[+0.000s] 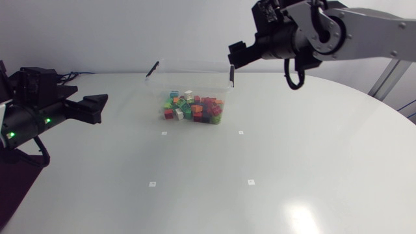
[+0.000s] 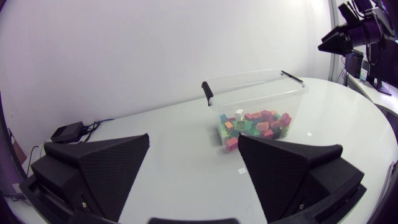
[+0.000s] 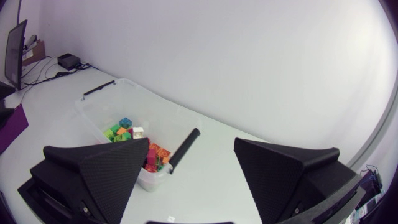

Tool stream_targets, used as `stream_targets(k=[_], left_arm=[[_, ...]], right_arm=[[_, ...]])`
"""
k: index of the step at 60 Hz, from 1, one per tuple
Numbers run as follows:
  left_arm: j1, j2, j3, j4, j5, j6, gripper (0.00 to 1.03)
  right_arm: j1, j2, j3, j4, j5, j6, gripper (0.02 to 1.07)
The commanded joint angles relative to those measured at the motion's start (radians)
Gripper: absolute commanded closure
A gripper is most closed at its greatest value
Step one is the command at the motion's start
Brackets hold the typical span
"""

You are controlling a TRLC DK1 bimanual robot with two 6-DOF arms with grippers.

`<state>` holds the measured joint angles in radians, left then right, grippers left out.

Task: Place the duplo bricks in the container

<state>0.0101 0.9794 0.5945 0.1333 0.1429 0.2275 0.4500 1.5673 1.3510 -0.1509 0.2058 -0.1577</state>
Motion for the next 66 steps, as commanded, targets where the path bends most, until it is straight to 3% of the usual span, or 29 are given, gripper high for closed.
stream_targets(k=[1,35,66], left_arm=[[0.011,-0.061,-0.05,0.015,-0.009,-0.022,0.04],[0.027,-0.266,-0.186,0.046,-0.055,-0.059,0.04],[0.053,-0.524,-0.318,0.026,-0.062,-0.06,0.04]], right_arm=[[-0.008,-0.096,-0.121,0.043,0.033,-0.029,0.08],[-0.151,-0.573,-0.549,0.074,0.11,-0.071,0.07],[-0.264,-0.895,-0.757,0.043,0.11,-0.114,0.07]])
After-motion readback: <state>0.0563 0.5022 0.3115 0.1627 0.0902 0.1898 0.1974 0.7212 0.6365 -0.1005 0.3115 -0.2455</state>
